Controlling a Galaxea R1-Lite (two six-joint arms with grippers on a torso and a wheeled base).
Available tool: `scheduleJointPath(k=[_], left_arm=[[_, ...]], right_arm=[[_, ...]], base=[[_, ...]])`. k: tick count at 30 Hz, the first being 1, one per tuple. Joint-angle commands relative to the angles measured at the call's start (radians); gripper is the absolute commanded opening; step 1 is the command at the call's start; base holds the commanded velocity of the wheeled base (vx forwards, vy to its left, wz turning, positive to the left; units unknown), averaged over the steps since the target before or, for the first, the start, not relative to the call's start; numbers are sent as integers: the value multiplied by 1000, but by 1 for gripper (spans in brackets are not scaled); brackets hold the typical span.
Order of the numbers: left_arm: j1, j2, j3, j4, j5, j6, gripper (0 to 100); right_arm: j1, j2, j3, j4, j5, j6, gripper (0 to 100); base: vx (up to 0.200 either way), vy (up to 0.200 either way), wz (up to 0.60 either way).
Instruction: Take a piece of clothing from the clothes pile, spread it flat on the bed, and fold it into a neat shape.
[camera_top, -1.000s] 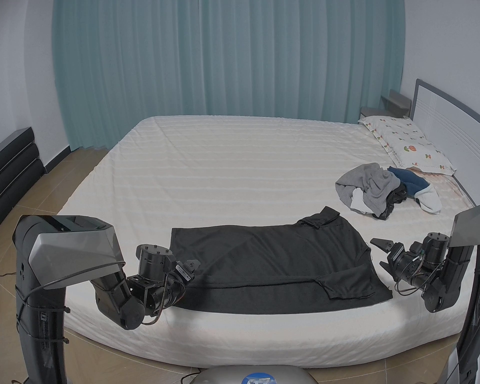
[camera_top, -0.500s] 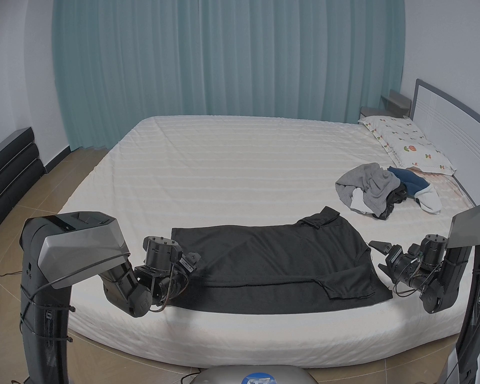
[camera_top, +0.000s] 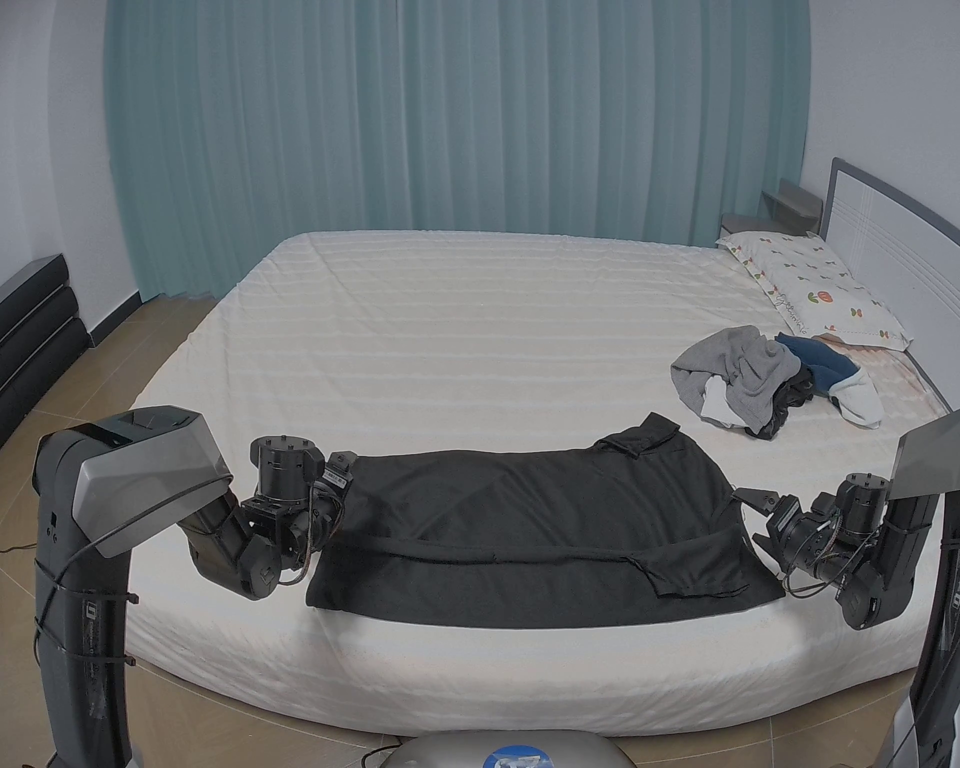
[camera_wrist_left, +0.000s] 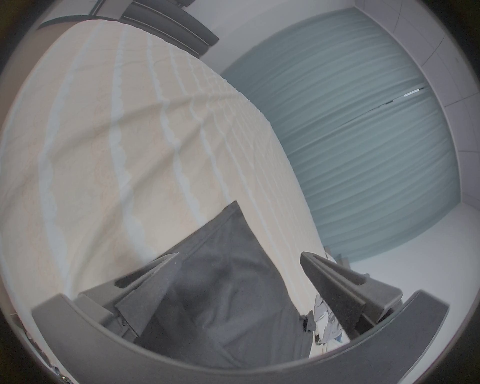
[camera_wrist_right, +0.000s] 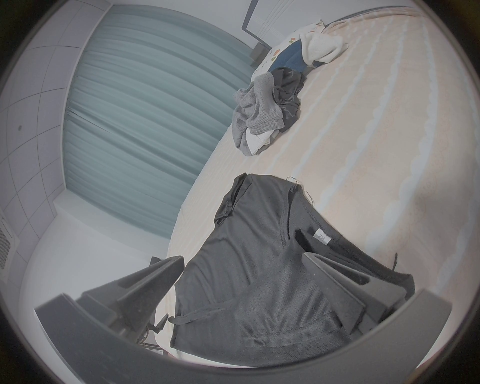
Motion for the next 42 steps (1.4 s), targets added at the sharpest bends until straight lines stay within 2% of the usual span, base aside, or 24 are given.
scheduleJointPath(k=[1,10,14,17,18,19,22,23,24,27,33,42], left_arm=[[23,21,-18,-40,1,-1,100],[92,25,-5,-82,-13,0,100],[97,-4,51,-89,-27,5,100],[98,-48,112,-95,-68,13,100],[98,-48,112,-95,-68,13,100],[106,-64,153,-99,-110,14,100],[113,-64,181,-135,-142,16,100],[113,-64,183,-137,-142,16,100],[120,-56,193,-155,-142,16,100],[120,-58,209,-158,-142,17,100],[118,-54,219,-163,-142,19,100],[118,-54,219,-163,-142,36,100]], right_arm=[[1,11,0,-9,0,1,100],[6,-15,14,-9,2,4,100],[52,-72,37,-9,-12,6,100],[136,-126,52,-2,-20,10,100],[136,-126,52,-2,-20,10,100],[205,-127,40,28,-47,10,100],[303,-118,-9,102,-109,12,100],[306,-118,-12,105,-112,12,100],[360,-104,-58,169,-146,12,100],[417,-98,-120,268,-166,12,100],[484,-95,-246,478,-170,12,100],[520,-17,-401,625,-176,10,100]], base=[[0,0,0],[0,0,0],[0,0,0],[0,0,0],[0,0,0],[0,0,0],[0,0,0],[0,0,0],[0,0,0],[0,0,0],[0,0,0],[0,0,0]])
